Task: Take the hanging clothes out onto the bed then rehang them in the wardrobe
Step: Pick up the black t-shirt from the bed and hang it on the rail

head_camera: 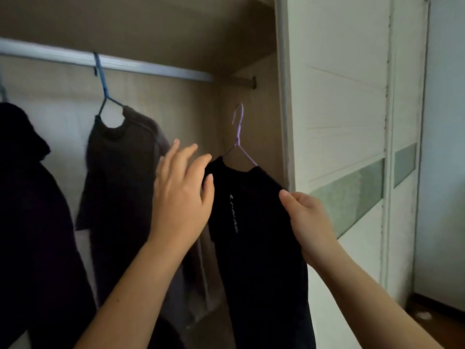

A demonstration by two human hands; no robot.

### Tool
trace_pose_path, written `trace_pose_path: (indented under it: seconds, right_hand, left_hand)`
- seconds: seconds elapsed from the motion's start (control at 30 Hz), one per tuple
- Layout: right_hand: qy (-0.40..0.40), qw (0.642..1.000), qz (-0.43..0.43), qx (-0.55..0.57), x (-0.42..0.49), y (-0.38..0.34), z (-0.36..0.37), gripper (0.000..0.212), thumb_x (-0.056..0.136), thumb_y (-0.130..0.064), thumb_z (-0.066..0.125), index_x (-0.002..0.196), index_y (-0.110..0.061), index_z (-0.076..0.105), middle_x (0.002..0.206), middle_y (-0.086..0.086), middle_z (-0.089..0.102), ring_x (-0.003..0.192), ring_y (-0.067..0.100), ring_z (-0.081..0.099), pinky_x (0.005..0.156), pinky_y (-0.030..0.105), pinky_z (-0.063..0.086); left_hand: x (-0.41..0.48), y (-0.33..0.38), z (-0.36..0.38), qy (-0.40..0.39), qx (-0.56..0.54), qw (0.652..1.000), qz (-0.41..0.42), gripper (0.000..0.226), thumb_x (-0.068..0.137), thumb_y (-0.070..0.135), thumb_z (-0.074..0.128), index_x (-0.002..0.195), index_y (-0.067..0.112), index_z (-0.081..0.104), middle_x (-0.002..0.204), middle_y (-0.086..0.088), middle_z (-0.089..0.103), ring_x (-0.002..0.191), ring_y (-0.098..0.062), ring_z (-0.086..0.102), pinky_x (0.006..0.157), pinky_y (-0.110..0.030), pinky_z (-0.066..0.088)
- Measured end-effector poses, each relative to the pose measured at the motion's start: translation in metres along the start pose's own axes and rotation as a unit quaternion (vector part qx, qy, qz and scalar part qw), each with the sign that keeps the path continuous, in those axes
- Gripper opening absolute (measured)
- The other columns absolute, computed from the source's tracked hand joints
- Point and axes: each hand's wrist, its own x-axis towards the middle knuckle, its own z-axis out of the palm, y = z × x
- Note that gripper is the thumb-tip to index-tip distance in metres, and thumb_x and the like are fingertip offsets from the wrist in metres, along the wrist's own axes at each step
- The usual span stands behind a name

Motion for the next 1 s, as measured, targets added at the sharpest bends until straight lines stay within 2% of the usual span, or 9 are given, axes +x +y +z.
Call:
trace_pose_path:
  seconds: [0.07,0.13,0.3,0.4,0.53,0.67,0.8,0.9,1.0]
  right_hand:
    - [-0.006,1.0,-0.018,0.002,0.014,-0.004,0.014,0.047,0.093,-0.031,0.045,0.085,0.014,0.056,0.069,0.029,0.058,0.063,0.04,0.056,0.06,0.032,0.04]
    - [-0.028,0.999,-0.025,0.011,0.026,-0.011,0.029,0.046,0.094,-0.03,0.044,0.084,0.013,0.056,0.065,0.02,0.053,0.059,0.031,0.051,0.058,0.031,0.037]
    - [-0.085,0.995,-0.022,0.039,0.064,-0.034,0.065,0.04,0.095,-0.03,0.042,0.073,0.001,0.055,0.055,0.006,0.043,0.052,0.02,0.045,0.055,0.03,0.034]
    - [-0.096,0.993,-0.045,0.05,0.089,-0.049,0.085,0.037,0.095,-0.029,0.042,0.066,-0.008,0.049,0.057,0.008,0.042,0.056,0.025,0.044,0.058,0.032,0.034]
    - [-0.088,0.991,-0.081,0.058,0.119,-0.065,0.108,0.036,0.094,-0.028,0.043,0.064,-0.009,0.047,0.058,0.007,0.042,0.06,0.025,0.043,0.06,0.035,0.034]
    - [-0.085,0.989,-0.106,0.05,0.146,-0.078,0.135,0.038,0.094,-0.026,0.043,0.059,-0.011,0.043,0.057,0.005,0.043,0.06,0.024,0.044,0.06,0.033,0.034]
    - [-0.098,0.99,-0.083,0.052,0.172,-0.084,0.155,0.038,0.095,-0.024,0.041,0.058,-0.013,0.044,0.059,0.003,0.042,0.068,0.026,0.046,0.067,0.035,0.035]
    - [-0.108,0.99,-0.082,0.027,0.187,-0.084,0.165,0.037,0.096,-0.023,0.04,0.06,-0.013,0.044,0.061,0.003,0.041,0.076,0.027,0.046,0.069,0.034,0.034]
    - [-0.108,0.988,-0.107,-0.007,0.19,-0.078,0.173,0.041,0.096,-0.022,0.039,0.056,-0.012,0.041,0.059,0.004,0.04,0.073,0.027,0.046,0.067,0.033,0.033]
  left_hand:
    - [0.011,-0.01,-0.005,0.014,0.054,0.998,0.001,0.028,0.083,0.016,0.057,0.11,0.008,0.06,0.125,-0.017,0.056,0.13,-0.039,0.039,0.105,-0.047,0.021]
    - [0.022,-0.02,-0.007,0.015,0.094,0.995,-0.011,0.029,0.081,0.015,0.061,0.11,0.009,0.061,0.127,-0.018,0.055,0.13,-0.039,0.039,0.105,-0.048,0.019]
    - [0.043,-0.048,-0.002,-0.013,0.14,0.987,-0.079,0.036,0.08,0.014,0.063,0.115,0.008,0.06,0.132,-0.022,0.049,0.13,-0.04,0.038,0.104,-0.056,0.031]
    - [0.051,-0.06,0.0,-0.018,0.126,0.986,-0.11,0.037,0.08,0.014,0.061,0.117,0.009,0.059,0.133,-0.021,0.048,0.127,-0.039,0.041,0.102,-0.053,0.034]
    - [0.055,-0.066,0.001,-0.018,0.074,0.989,-0.126,0.035,0.084,0.016,0.058,0.119,0.011,0.058,0.134,-0.013,0.048,0.125,-0.03,0.045,0.099,-0.042,0.039]
    - [0.059,-0.073,-0.006,0.002,-0.002,0.988,-0.156,0.034,0.087,0.018,0.054,0.121,0.014,0.056,0.135,-0.001,0.045,0.125,-0.017,0.045,0.098,-0.023,0.033]
    - [0.063,-0.079,-0.01,-0.018,-0.009,0.988,-0.151,0.033,0.086,0.021,0.057,0.119,0.016,0.057,0.133,0.003,0.046,0.122,-0.011,0.046,0.097,-0.017,0.031]
    - [0.062,-0.082,-0.011,-0.031,-0.019,0.988,-0.149,0.033,0.087,0.023,0.057,0.119,0.019,0.057,0.134,0.007,0.044,0.117,0.0,0.042,0.095,-0.009,0.029]
    - [0.061,-0.085,-0.011,-0.039,-0.027,0.988,-0.147,0.033,0.087,0.023,0.056,0.119,0.021,0.056,0.132,0.011,0.043,0.113,0.006,0.038,0.09,0.0,0.026]
